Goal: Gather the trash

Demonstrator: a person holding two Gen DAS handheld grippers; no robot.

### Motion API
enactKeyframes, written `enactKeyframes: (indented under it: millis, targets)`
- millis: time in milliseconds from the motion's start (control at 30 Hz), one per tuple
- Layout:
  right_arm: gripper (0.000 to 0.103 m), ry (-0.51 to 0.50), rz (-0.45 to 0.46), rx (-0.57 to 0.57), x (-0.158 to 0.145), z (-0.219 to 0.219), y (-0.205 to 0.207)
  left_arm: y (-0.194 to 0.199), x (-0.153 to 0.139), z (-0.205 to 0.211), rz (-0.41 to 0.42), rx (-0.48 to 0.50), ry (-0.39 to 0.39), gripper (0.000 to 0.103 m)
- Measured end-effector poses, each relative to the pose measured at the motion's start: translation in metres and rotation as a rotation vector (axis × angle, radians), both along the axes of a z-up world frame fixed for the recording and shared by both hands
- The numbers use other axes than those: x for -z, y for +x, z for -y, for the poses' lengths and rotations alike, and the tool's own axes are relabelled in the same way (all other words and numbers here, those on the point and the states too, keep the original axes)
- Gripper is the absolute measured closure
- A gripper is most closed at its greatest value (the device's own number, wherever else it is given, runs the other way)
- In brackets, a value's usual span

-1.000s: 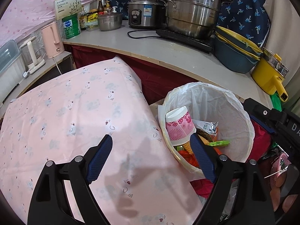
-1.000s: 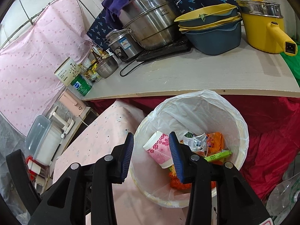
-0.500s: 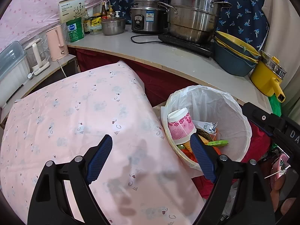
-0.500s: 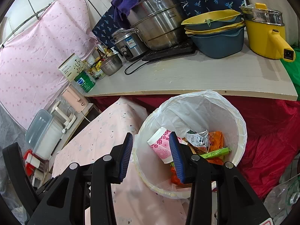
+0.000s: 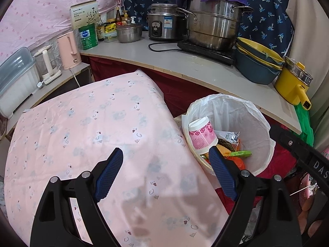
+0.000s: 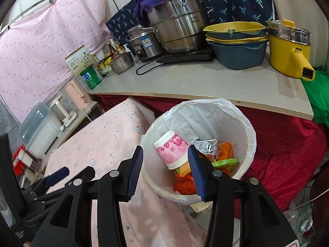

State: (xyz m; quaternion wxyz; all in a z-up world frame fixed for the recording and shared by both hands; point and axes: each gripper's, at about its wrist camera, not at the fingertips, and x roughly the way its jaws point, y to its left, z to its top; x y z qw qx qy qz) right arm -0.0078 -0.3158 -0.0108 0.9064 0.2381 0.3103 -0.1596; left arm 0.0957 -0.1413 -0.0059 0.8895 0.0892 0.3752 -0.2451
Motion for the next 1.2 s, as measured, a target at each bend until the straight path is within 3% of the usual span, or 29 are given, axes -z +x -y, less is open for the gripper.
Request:
enactKeyframes:
  millis: [467, 667, 933, 1200]
  targets:
    - [0.043, -0.163, -0.11, -0.042, 0.003, -0.03, -0.027, -0.031, 0.001, -0.006, 0.033, 0.01, 0.044, 0.018]
    - [0.031, -0.22, -0.134, -0.048, 0.003, -0.04, -0.038, -0.042, 0.003, -0.01, 0.045, 0.0, 0.065, 0.016]
    - [0.02, -0.235, -0.154, -0.052, 0.006, -0.043, -0.049, -0.052, 0.012, -0.014, 0.02, -0.011, 0.086, 0.011]
    - [0.018, -0.26, -0.185, -0.054, 0.011, -0.048, -0.055, -0.06, 0.017, -0.017, 0.01, -0.024, 0.089, 0.011]
